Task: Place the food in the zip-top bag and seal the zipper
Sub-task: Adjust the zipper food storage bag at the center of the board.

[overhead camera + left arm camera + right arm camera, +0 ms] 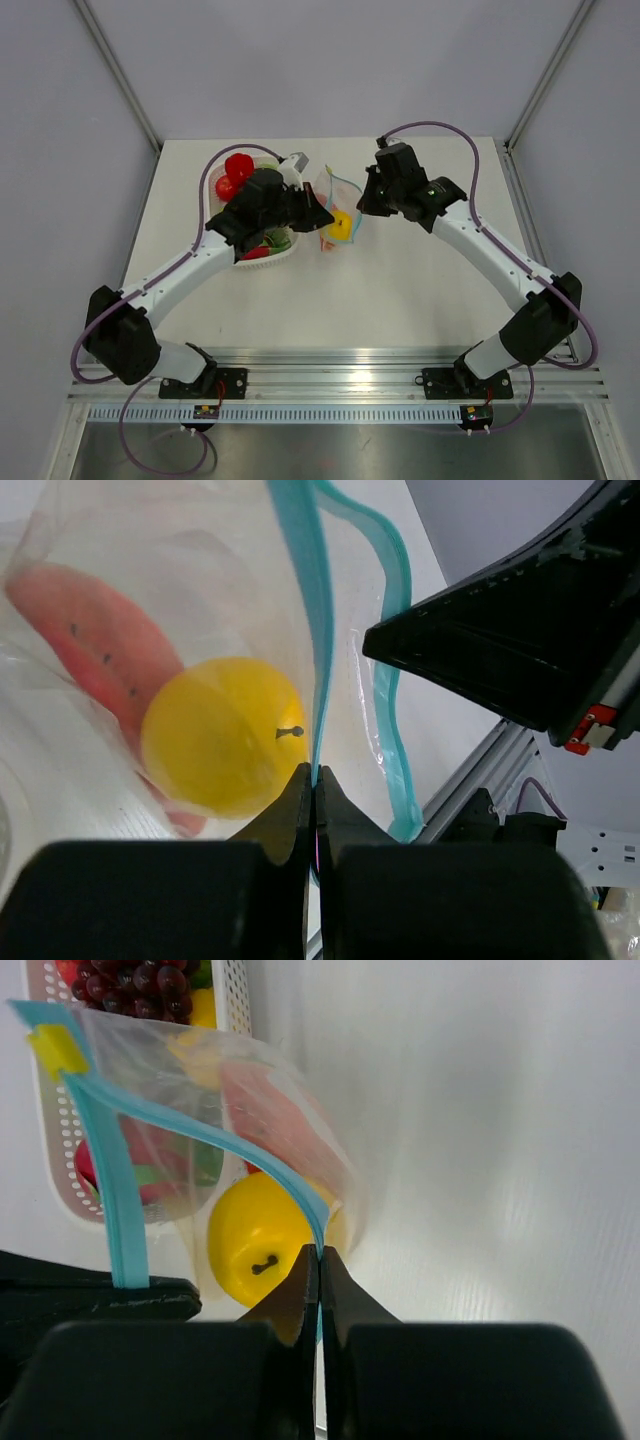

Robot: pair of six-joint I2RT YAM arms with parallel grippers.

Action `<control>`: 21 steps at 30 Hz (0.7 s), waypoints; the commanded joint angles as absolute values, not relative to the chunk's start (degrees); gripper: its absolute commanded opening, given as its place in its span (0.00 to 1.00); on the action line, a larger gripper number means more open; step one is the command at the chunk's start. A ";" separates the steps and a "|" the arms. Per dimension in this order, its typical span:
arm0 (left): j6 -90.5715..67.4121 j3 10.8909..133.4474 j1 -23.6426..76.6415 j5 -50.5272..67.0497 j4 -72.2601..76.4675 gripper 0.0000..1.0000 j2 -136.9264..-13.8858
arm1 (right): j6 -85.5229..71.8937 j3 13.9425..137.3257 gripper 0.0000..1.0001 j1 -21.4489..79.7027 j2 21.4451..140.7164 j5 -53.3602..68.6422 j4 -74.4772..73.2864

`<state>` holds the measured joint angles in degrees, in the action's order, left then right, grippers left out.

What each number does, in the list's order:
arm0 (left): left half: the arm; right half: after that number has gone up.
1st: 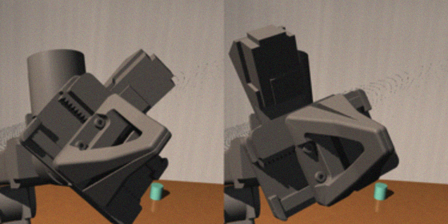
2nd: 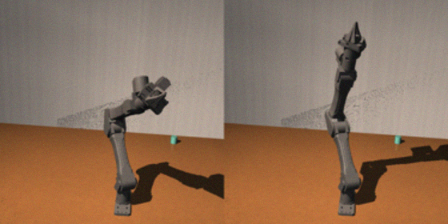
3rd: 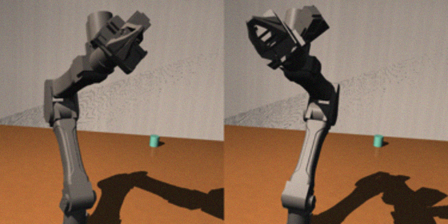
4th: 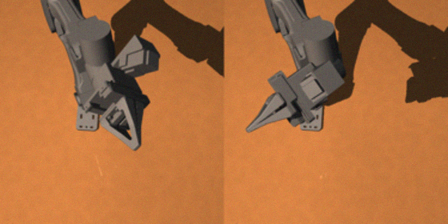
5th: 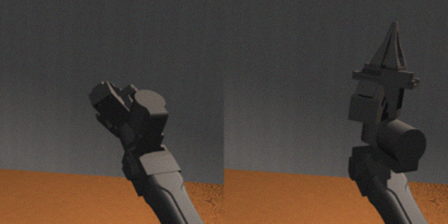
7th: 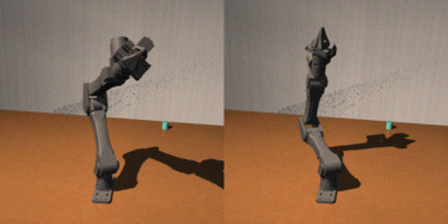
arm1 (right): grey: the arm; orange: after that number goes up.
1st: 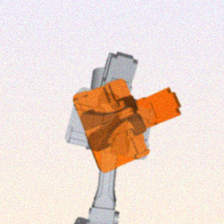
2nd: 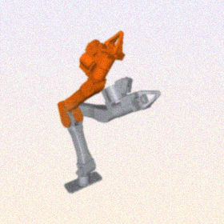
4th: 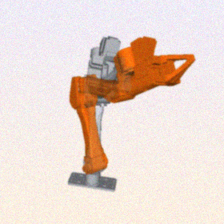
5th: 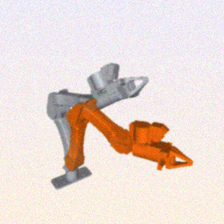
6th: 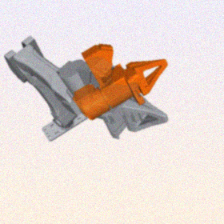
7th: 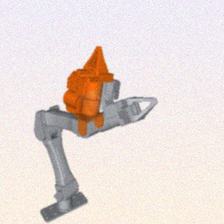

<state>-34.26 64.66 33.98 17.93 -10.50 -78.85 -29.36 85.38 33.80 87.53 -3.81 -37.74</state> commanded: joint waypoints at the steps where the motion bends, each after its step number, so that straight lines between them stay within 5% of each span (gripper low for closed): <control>1: -35.16 65.31 34.28 20.05 -7.83 0.00 -82.51 | -28.30 83.42 0.00 33.66 85.25 -6.24 -36.83; 6: -34.37 65.48 34.01 20.73 -8.35 0.00 -93.58 | -28.82 78.32 0.00 33.22 92.43 -8.43 -37.69; 12: -33.75 64.60 34.36 21.98 -7.65 0.00 -92.39 | -29.44 74.97 0.00 33.22 90.54 -8.70 -35.60; 13: -32.97 64.86 34.28 21.10 -8.34 0.04 -91.76 | -28.83 75.14 0.00 33.14 90.09 -8.79 -35.51; 15: -31.12 67.49 34.28 19.96 -12.54 0.32 -90.27 | -28.22 76.46 0.00 33.22 89.65 -8.35 -35.94; 18: -27.52 71.52 34.19 16.89 -18.43 0.53 -87.64 | -27.95 77.43 0.00 33.31 89.30 -6.86 -36.21; 21: -24.61 74.17 33.67 13.10 -22.83 0.60 -84.74 | -28.65 76.73 0.00 33.22 88.51 -5.11 -35.07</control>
<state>-28.91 69.08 34.15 17.04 -18.57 -90.19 -28.75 74.98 33.58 91.42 -6.35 -37.12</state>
